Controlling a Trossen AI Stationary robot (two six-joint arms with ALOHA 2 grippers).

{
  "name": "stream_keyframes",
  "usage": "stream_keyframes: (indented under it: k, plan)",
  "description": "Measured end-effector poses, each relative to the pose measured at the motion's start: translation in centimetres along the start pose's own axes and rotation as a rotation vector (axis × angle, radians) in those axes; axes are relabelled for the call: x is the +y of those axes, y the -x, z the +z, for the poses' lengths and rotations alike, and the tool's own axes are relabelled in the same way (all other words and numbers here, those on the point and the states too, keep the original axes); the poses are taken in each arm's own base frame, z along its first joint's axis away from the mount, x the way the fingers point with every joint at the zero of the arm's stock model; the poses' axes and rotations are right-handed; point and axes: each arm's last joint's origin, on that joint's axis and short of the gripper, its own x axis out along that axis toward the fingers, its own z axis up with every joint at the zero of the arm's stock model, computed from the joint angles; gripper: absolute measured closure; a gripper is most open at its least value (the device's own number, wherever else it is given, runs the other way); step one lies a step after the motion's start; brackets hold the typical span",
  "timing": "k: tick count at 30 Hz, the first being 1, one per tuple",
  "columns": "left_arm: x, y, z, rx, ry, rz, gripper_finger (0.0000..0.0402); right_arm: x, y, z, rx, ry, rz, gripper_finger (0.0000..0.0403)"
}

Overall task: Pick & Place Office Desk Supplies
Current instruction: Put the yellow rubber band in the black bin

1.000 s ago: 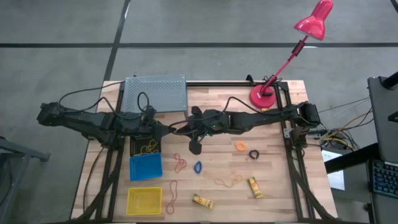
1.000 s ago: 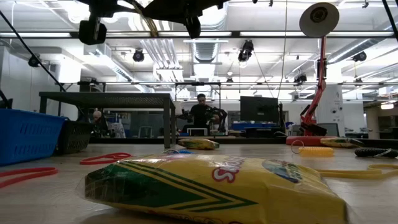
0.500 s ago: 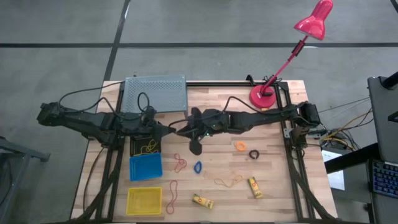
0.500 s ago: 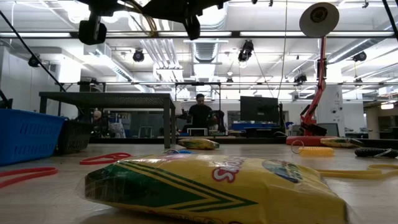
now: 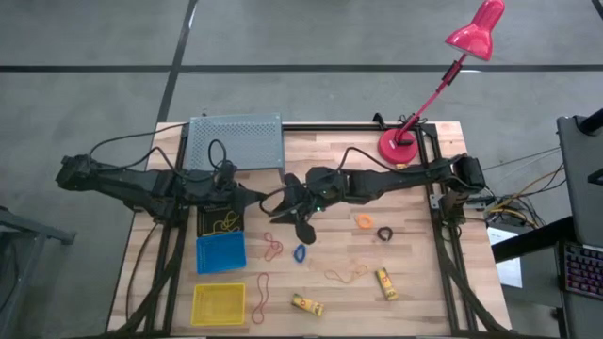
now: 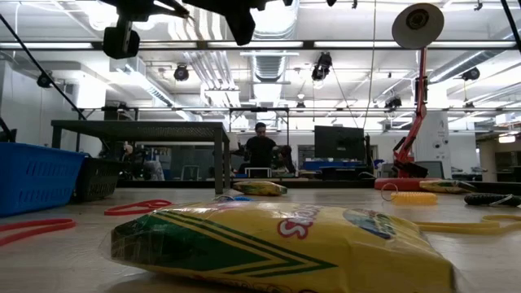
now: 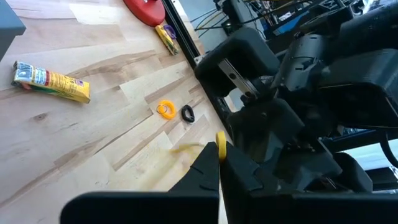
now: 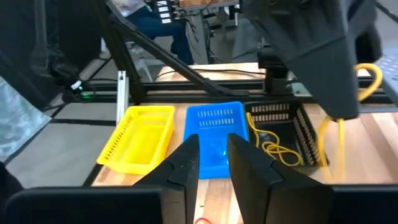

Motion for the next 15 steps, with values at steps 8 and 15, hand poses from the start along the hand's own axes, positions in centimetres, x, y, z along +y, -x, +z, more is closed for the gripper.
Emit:
stream_keyframes:
  k: [8, 15]
  plan:
    - [0.5, 0.2, -0.2, 0.032, -0.035, 0.044, 0.0401, 0.0, 0.0, 0.0, 0.002, -0.026, -0.003, 0.0322]
    - [1.6, 1.9, -0.3, 0.131, -0.048, 0.248, 0.0401, -0.1, 0.0, 0.0, 0.003, -0.029, -0.006, 0.0338]
